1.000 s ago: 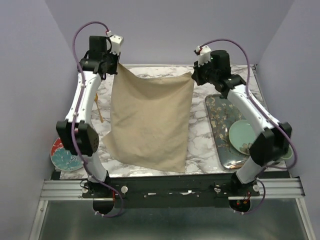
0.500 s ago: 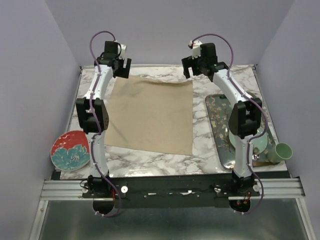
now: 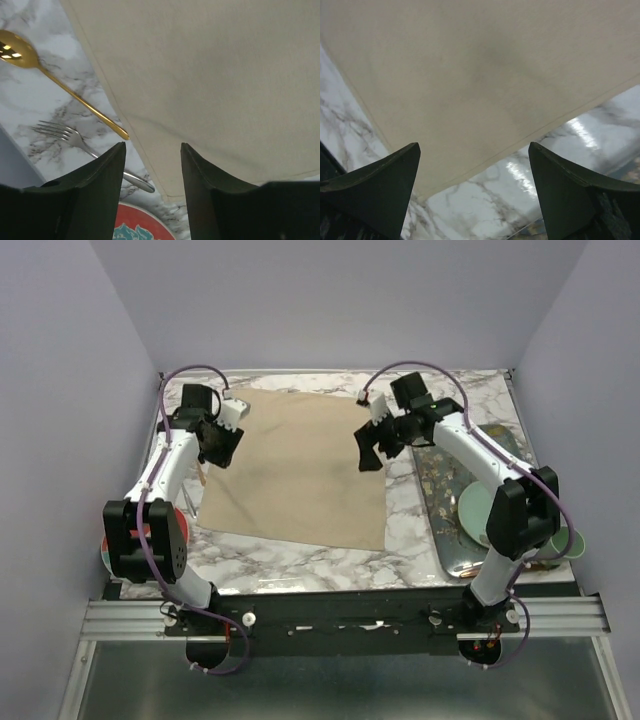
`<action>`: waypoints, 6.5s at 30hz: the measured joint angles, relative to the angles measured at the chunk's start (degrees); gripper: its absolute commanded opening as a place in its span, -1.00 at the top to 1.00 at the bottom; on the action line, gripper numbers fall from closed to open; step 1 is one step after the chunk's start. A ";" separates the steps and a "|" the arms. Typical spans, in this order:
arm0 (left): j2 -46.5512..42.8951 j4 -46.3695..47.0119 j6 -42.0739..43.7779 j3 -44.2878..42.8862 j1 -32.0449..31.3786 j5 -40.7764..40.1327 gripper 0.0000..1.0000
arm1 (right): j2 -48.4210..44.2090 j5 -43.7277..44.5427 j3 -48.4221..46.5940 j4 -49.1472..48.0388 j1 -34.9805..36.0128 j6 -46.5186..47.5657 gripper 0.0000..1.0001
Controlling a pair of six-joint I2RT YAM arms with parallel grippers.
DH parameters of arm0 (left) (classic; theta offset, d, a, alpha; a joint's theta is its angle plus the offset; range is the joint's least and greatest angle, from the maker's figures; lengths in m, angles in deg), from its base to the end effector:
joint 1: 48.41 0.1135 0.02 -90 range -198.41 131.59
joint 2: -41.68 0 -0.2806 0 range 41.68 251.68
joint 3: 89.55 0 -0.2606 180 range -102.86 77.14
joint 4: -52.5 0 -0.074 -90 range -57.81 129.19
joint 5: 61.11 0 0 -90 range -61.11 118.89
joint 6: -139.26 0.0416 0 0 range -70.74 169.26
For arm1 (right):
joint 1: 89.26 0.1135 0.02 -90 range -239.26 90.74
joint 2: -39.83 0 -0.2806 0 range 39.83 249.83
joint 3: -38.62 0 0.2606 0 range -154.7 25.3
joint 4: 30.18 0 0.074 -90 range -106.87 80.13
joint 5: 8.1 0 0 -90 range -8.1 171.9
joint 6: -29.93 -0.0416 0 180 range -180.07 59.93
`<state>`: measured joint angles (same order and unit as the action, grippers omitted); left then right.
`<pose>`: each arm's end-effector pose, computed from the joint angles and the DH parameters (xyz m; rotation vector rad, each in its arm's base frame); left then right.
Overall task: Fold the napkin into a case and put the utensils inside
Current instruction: Flatten the napkin at the center of the board, then fold the napkin flat at the center of the board, then move the rectangle-folded napkin to the center of the board.
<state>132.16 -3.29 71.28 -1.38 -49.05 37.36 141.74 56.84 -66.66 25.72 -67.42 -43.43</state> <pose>0.3498 -0.0100 0.3066 0.5506 2.4449 -0.0333 0.3703 0.1674 0.3147 -0.9814 2.2516 0.5814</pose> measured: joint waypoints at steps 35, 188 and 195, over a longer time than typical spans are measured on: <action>-16.35 -6.23 13.68 30.91 -15.54 -6.36 0.46 | -0.90 8.22 23.47 8.15 8.98 8.22 -0.15; -10.21 -7.06 35.28 26.49 3.17 16.61 1.00 | 1.68 -6.75 20.04 3.43 -12.52 -9.03 -0.04; -10.01 -6.03 34.49 27.47 3.17 16.28 1.00 | 1.70 -6.01 23.74 1.84 -11.02 -11.30 -0.02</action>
<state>122.15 -9.32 105.77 26.09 -45.88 53.64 143.45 50.83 -42.92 27.55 -78.43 -54.73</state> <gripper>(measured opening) 0.010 0.522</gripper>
